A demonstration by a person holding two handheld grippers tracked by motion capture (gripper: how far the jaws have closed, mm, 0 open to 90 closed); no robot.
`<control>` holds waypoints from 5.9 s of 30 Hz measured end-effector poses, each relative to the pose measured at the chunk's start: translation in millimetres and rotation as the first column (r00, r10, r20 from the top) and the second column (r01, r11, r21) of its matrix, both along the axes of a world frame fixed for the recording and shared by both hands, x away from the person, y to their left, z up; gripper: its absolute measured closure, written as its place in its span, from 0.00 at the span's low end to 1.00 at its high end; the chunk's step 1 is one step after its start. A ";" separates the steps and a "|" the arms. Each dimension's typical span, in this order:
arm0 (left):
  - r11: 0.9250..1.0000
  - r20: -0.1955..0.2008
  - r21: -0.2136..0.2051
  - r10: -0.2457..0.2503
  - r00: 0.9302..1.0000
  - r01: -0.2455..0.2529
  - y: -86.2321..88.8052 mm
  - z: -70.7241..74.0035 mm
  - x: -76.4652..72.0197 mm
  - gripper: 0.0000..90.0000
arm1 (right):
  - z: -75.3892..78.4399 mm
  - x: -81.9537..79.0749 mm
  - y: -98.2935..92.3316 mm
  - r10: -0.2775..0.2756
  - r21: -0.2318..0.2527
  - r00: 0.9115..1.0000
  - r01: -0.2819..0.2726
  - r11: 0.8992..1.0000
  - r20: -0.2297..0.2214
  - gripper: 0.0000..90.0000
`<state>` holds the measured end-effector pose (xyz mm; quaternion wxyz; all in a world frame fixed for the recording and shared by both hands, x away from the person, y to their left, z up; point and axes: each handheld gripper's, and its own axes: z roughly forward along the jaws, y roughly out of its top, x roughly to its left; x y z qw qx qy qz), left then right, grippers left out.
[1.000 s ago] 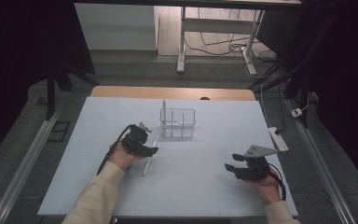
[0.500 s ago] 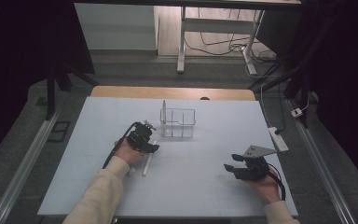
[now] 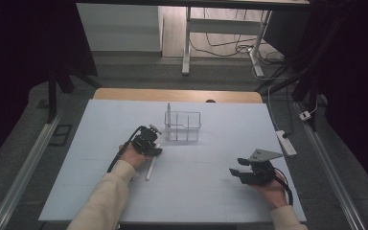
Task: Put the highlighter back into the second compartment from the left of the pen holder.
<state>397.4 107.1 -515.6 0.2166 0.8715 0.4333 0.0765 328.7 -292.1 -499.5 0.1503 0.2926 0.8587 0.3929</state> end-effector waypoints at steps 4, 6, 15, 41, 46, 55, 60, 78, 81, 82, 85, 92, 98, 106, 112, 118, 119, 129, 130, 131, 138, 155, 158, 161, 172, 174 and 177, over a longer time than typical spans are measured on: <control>1.000 -0.003 0.000 0.001 1.000 -0.001 -1.0 0.4 -0.6 0.74 | -0.2 0.3 0.1 -0.002 0.001 1.000 0.002 1.000 0.001 0.48; 1.000 -0.003 0.003 0.003 1.000 -0.003 -1.9 0.6 -0.8 0.77 | -0.2 0.2 0.3 -0.002 0.001 1.000 0.002 1.000 0.000 0.48; 1.000 -0.007 -0.005 0.018 1.000 -0.018 -4.1 0.5 -0.8 0.86 | -0.4 0.6 1.2 -0.001 -0.004 1.000 0.001 1.000 0.001 0.48; 0.994 0.039 -0.109 -0.020 0.999 0.025 5.6 8.6 2.3 0.88 | -0.8 2.0 0.2 -0.008 -0.012 1.000 0.008 1.000 -0.001 0.48; 0.990 0.082 -0.139 -0.020 0.996 0.031 10.5 20.7 -1.3 0.88 | -0.9 2.0 0.4 -0.006 -0.014 1.000 0.006 1.000 0.000 0.48; 0.981 0.144 -0.190 -0.010 0.990 0.037 21.4 36.2 -8.3 0.88 | -0.9 2.1 0.3 -0.009 -0.016 1.000 0.009 1.000 0.000 0.48; 0.975 0.174 -0.219 0.000 0.985 0.039 25.3 42.7 -12.6 0.88 | -0.7 2.0 0.3 -0.010 -0.016 1.000 0.010 1.000 0.001 0.48; 0.946 0.294 -0.321 0.053 0.954 0.046 40.9 63.1 -24.0 0.88 | -0.9 2.3 0.1 -0.011 -0.016 1.000 0.011 1.000 0.000 0.48; 0.941 0.312 -0.334 0.059 0.948 0.052 42.8 65.9 -25.8 0.88 | -1.3 2.6 0.0 -0.012 -0.010 1.000 0.012 1.000 -0.002 0.48; 0.939 0.318 -0.340 0.060 0.946 0.055 43.2 67.1 -26.3 0.88 | -1.2 2.6 -0.1 -0.012 -0.009 1.000 0.012 1.000 -0.003 0.48; 0.934 0.332 -0.352 0.063 0.941 0.062 43.6 70.6 -27.5 0.88 | -1.2 2.7 -0.3 -0.014 -0.009 1.000 0.014 1.000 -0.002 0.48; 0.927 0.374 -0.367 0.070 0.925 0.078 42.4 79.2 -31.2 0.88 | -1.8 3.2 -0.8 -0.014 -0.009 1.000 0.014 1.000 -0.002 0.48; 0.921 0.405 -0.379 0.077 0.911 0.090 41.7 84.4 -34.0 0.88 | -2.0 3.3 -0.7 -0.013 -0.012 1.000 0.013 1.000 -0.003 0.48; 0.915 0.438 -0.391 0.086 0.895 0.103 40.7 88.3 -36.5 0.87 | -2.9 3.5 -0.6 -0.014 -0.013 1.000 0.014 1.000 -0.004 0.48; 0.907 0.445 -0.407 0.096 0.890 0.106 42.4 90.6 -36.9 0.87 | -3.0 3.4 -0.6 -0.014 -0.013 1.000 0.014 1.000 -0.004 0.48; 0.906 0.467 -0.411 0.108 0.878 0.107 42.7 93.0 -37.8 0.87 | -3.7 3.6 -0.3 -0.015 -0.021 1.000 0.015 1.000 -0.010 0.48; 0.905 0.471 -0.411 0.108 0.876 0.109 42.5 93.4 -37.8 0.87 | -3.8 3.7 -0.3 -0.016 -0.021 1.000 0.016 1.000 -0.010 0.48; 0.904 0.497 -0.410 0.108 0.861 0.123 38.2 99.8 -37.8 0.87 | -4.4 3.9 -0.1 -0.016 -0.023 1.000 0.016 1.000 -0.012 0.48; 0.904 0.499 -0.409 0.107 0.860 0.125 37.5 100.5 -37.5 0.87 | -4.3 3.9 -0.1 -0.016 -0.023 1.000 0.015 1.000 -0.012 0.48; 0.904 0.500 -0.409 0.107 0.859 0.126 36.6 101.5 -37.1 0.87 | -4.4 3.9 -0.1 -0.015 -0.022 1.000 0.014 1.000 -0.011 0.48; 0.897 0.499 -0.422 0.108 0.860 0.133 32.2 105.8 -34.1 0.87 | -4.1 3.8 -0.3 -0.015 -0.023 1.000 0.014 1.000 -0.009 0.48; 0.899 0.504 -0.417 0.107 0.857 0.133 21.5 112.8 -25.6 0.87 | -5.1 4.1 0.2 -0.013 -0.029 1.000 0.012 1.000 -0.007 0.47; 0.900 0.507 -0.415 0.105 0.856 0.135 21.0 114.8 -24.3 0.87 | -5.0 4.1 -0.1 -0.013 -0.029 1.000 0.013 0.999 -0.006 0.47; 0.902 0.513 -0.409 0.106 0.852 0.135 20.4 117.5 -23.1 0.87 | -4.7 4.1 -0.2 -0.014 -0.026 1.000 0.014 1.000 -0.006 0.47; 0.902 0.514 -0.409 0.105 0.851 0.136 15.5 117.9 -17.9 0.87 | -5.3 3.9 0.5 -0.013 -0.031 1.000 0.013 0.999 -0.009 0.47; 0.902 0.513 -0.411 0.107 0.851 0.134 15.2 117.6 -17.2 0.87 | -5.7 3.9 0.6 -0.013 -0.032 1.000 0.013 0.999 -0.011 0.47; 0.901 0.516 -0.412 0.109 0.849 0.134 15.1 117.8 -16.9 0.87 | -6.6 3.9 1.5 -0.014 -0.043 1.000 0.013 0.999 -0.006 0.47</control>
